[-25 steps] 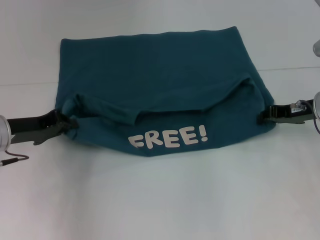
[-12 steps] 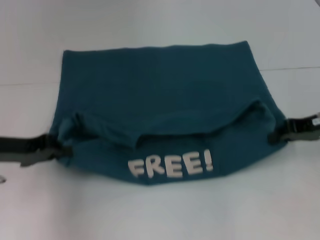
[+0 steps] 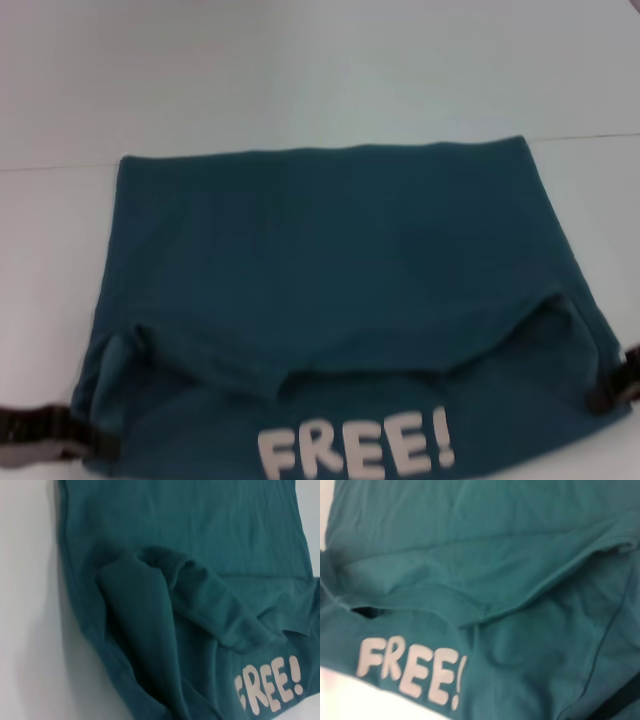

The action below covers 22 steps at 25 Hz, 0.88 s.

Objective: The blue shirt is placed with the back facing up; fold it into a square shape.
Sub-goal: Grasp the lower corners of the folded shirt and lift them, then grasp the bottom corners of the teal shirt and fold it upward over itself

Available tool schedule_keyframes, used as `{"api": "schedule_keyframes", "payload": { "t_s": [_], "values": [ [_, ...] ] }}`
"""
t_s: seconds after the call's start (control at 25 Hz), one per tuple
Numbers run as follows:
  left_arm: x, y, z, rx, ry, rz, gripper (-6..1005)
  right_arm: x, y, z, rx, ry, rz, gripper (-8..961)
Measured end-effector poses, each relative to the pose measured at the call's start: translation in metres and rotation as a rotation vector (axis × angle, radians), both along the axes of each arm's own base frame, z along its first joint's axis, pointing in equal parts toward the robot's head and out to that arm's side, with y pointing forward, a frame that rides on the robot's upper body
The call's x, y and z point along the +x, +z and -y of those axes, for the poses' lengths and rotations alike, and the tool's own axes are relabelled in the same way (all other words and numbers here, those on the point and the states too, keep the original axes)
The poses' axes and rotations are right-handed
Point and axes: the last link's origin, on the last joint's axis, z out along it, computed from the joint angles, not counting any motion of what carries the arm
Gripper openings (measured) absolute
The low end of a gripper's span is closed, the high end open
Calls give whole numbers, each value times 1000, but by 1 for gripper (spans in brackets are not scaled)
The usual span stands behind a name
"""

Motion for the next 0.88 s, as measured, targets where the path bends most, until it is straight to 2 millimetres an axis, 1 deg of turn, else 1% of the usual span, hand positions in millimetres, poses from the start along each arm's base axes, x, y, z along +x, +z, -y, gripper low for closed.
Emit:
{"api": "schedule_keyframes", "payload": {
  "t_s": [0.24, 0.32, 0.4, 0.52, 0.64, 0.76, 0.88],
  "values": [
    [-2, 1, 23, -103, -20, 14, 37, -7, -9, 21, -116, 18, -76, 45],
    [1, 1, 28, -134, -46, 31, 37, -9, -11, 25, -138, 34, -93, 44],
    [5, 5, 30, -147, -80, 55, 37, -11, -10, 24, -130, 56, -115, 44],
    [12, 20, 21, -116, -121, 87, 37, -20, 1, 16, -74, 107, -176, 43],
    [18, 39, 6, -79, -140, 79, 37, -28, 18, 4, 4, 148, -224, 43],
    [27, 49, -8, -71, -152, 60, 37, -33, 29, -4, 54, 162, -238, 44],
    [36, 53, -19, -72, -157, 39, 37, -35, 36, -9, 80, 168, -241, 44]
  ]
}}
